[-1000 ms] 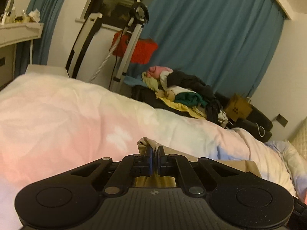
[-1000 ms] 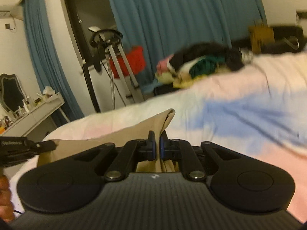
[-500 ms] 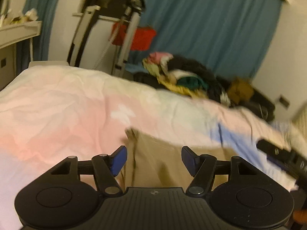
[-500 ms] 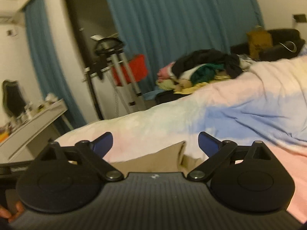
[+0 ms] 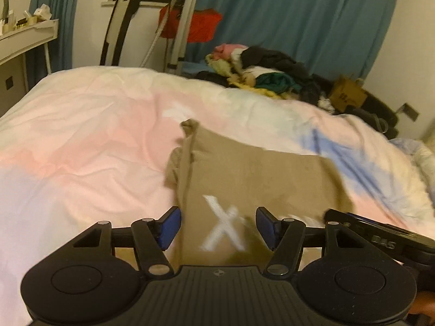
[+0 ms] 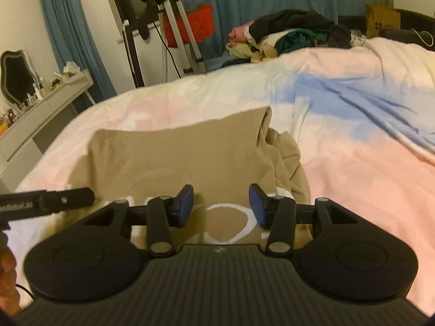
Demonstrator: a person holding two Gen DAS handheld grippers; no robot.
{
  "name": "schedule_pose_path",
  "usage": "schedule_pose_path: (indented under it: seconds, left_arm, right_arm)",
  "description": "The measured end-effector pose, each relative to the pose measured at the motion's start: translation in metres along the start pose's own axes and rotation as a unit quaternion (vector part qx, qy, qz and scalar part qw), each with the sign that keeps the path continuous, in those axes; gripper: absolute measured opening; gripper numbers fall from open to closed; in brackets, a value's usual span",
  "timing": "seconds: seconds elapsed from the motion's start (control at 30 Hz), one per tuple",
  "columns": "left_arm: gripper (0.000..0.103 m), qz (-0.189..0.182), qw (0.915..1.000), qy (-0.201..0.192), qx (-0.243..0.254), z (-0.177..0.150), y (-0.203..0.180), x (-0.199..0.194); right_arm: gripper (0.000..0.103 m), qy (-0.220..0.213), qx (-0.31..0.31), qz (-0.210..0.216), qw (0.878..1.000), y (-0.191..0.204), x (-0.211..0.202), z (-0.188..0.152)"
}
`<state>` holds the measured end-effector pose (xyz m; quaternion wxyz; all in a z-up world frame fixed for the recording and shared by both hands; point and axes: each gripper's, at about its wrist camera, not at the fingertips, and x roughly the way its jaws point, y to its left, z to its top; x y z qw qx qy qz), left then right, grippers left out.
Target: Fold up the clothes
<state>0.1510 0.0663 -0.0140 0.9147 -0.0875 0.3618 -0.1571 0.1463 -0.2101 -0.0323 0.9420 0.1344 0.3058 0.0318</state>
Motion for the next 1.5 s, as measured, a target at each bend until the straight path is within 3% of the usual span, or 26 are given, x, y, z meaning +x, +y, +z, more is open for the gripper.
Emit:
schedule_pose_path:
  seconds: [0.2,0.27,0.33,0.47,0.57,0.7,0.73,0.8,0.93,1.13,1.2,1.3,1.37,1.43,1.5]
  left_arm:
    - [0.066,-0.071,0.9973,0.014,-0.012,-0.026,-0.015,-0.052]
    - [0.067,-0.091,0.9948,0.036,-0.027,-0.036,-0.014,-0.053]
    - [0.068,-0.106,0.9896,0.066,-0.072,-0.041,-0.007,-0.04]
    - [0.07,-0.122,0.9641,0.12,-0.203,-0.047,0.019,0.001]
    - [0.068,-0.122,0.9384,0.103,-0.306,-0.053,0.046,0.022]
    - [0.046,-0.126,0.9137,0.077,-0.378,-0.061,0.067,0.03]
    - [0.042,-0.129,0.9093,0.072,-0.389,-0.063,0.069,0.029]
    - [0.028,-0.131,0.9113,0.054,-0.387,-0.063,0.067,0.022]
    - [0.02,-0.138,0.9148,0.018,-0.379,-0.06,0.063,0.009]
    - [0.018,-0.15,0.9025,0.001,-0.404,-0.064,0.07,0.004]
    - [0.018,-0.147,0.9067,-0.001,-0.395,-0.064,0.066,0.004]
    - [0.018,-0.158,0.9049,0.002,-0.395,-0.062,0.066,0.003]
    - [0.018,-0.161,0.9086,0.005,-0.385,-0.058,0.064,-0.001]
    - [0.018,-0.162,0.918,0.002,-0.362,-0.052,0.057,-0.009]
    - [0.018,-0.173,0.9205,0.003,-0.35,-0.044,0.049,-0.018]
  right_arm:
    - [0.049,-0.016,0.008,0.01,1.0,0.008,-0.033,-0.007]
    - [0.049,-0.021,0.011,0.014,1.0,0.011,-0.043,-0.009]
    - [0.049,-0.027,0.013,0.017,0.999,0.013,-0.054,-0.011]
    - [0.05,-0.029,0.038,0.036,0.998,0.015,-0.069,-0.015]
    - [0.05,-0.015,0.094,0.076,0.993,0.008,-0.066,-0.018]
    - [0.053,0.005,0.17,0.129,0.977,-0.002,-0.062,-0.022]
    - [0.066,0.021,0.203,0.157,0.966,-0.005,-0.055,-0.025]
    - [0.083,0.056,0.261,0.207,0.941,-0.009,-0.038,-0.032]
    - [0.084,0.109,0.338,0.235,0.905,-0.016,-0.004,-0.049]
    - [0.076,0.04,0.443,0.191,0.875,-0.058,0.005,-0.058]
    - [0.069,0.033,0.445,0.18,0.877,-0.061,0.009,-0.058]
    - [0.046,0.033,0.434,0.158,0.886,-0.061,0.013,-0.057]
    - [0.032,0.028,0.425,0.149,0.892,-0.062,0.008,-0.053]
    - [0.026,0.001,0.402,0.14,0.905,-0.06,-0.007,-0.045]
    - [0.024,-0.018,0.386,0.134,0.913,-0.059,-0.023,-0.034]
